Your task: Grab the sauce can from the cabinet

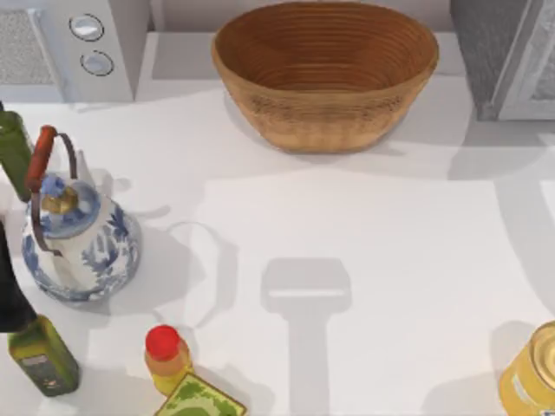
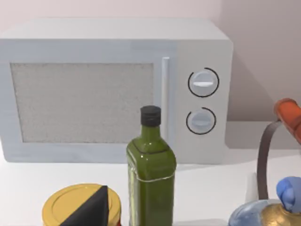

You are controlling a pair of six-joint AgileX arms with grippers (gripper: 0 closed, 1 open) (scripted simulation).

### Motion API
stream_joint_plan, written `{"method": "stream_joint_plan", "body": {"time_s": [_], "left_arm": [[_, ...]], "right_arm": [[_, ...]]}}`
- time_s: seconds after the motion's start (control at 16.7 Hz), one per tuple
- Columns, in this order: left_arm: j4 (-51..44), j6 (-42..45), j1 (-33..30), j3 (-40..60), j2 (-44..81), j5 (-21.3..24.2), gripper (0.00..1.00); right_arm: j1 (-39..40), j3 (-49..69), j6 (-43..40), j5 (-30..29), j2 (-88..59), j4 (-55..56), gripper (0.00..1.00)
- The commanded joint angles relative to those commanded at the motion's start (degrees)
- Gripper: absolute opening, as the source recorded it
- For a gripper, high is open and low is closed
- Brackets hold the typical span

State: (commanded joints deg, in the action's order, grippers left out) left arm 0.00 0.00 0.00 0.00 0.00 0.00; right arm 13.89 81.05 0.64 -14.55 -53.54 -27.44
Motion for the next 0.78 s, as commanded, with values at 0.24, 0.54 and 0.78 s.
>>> {"method": "stream_joint_plan", "body": {"time_s": [0.24,0.54,0.78], "left_arm": [[0.0,0.0,0.0,0.0,0.0,0.0,1.00],[0.0,0.0,0.0,0.0,0.0,0.0,1.00],[0.0,0.0,0.0,0.0,0.0,0.0,1.00]], "right_arm": [[-4.3,-29.5,-0.2,4.4,16.4,8.2,0.00],[-9.4,-61.2,-0.4,9.8,36.4,18.5,0.00],[-12.6,-76.0,-0.6,13.2,48.8,24.9,0.00]]}}
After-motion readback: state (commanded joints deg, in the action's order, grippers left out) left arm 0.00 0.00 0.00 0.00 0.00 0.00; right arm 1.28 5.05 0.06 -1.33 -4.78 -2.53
